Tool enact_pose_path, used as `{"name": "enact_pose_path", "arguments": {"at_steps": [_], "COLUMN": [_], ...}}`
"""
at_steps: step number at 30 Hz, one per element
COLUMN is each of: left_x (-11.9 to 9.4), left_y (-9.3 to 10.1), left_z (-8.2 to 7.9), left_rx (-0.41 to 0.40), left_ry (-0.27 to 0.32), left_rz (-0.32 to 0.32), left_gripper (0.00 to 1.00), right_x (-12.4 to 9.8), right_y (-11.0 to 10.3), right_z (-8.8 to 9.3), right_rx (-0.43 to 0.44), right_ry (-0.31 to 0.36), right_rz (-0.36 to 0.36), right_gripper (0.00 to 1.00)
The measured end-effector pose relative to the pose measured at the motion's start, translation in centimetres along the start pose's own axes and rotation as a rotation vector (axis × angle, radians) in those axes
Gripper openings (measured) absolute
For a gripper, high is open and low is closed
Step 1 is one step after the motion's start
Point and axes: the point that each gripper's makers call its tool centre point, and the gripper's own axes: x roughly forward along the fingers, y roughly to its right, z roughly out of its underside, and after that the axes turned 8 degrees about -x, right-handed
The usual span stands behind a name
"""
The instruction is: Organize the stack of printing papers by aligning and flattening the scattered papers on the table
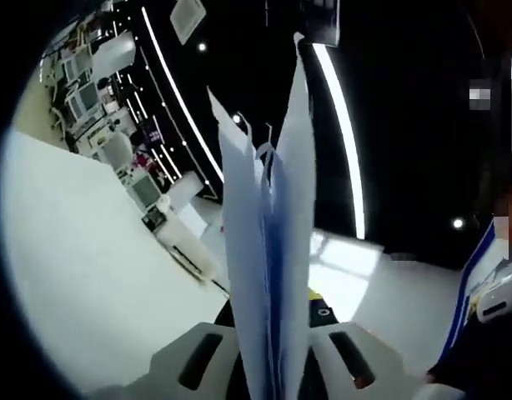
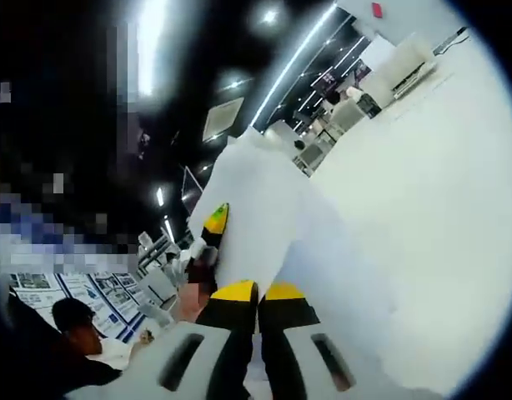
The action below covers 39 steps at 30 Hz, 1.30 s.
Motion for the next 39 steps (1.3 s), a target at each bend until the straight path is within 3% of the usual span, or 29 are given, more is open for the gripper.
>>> {"name": "enact_pose_path", "arguments": {"at_steps": [6,10,14,16,22,26,30,39], "left_x": [0.0,0.1,1.2,2.0,4.6,7.4,10.1,15.0], "left_y": [-0.1,0.2,2.4,3.5,6.3,9.5,13.1,19.1], "left_z": [-0.1,0.0,-0.2,-0.3,-0.8,-0.9,-0.6,1.3], "left_rx": [0.007,0.032,0.061,0.079,0.129,0.177,0.215,0.242], "left_ry": [-0.004,-0.017,-0.028,-0.032,-0.051,-0.072,-0.1,-0.166], "left_rz": [-0.012,-0.036,-0.01,0.001,0.048,0.107,0.186,0.314], "left_gripper": [0.05,0.05,0.05,0.05,0.05,0.05,0.05,0.05], "right_x": [-1.1,-2.8,-4.9,-5.5,-7.3,-8.0,-9.0,-10.5], "right_y": [0.9,2.3,4.3,4.8,7.2,8.2,8.6,7.9], "right_z": [-1.3,-3.3,-5.8,-6.3,-7.9,-8.2,-9.2,-11.1], "right_rx": [-0.118,-0.219,-0.295,-0.288,-0.222,-0.14,-0.077,0.01], "right_ry": [0.039,0.103,0.185,0.199,0.24,0.263,0.327,0.432], "right_rz": [0.045,0.11,0.186,0.197,0.227,0.231,0.197,0.111], "right_gripper": [0.14,0.27,0.42,0.5,0.53,0.68,0.77,0.83]}}
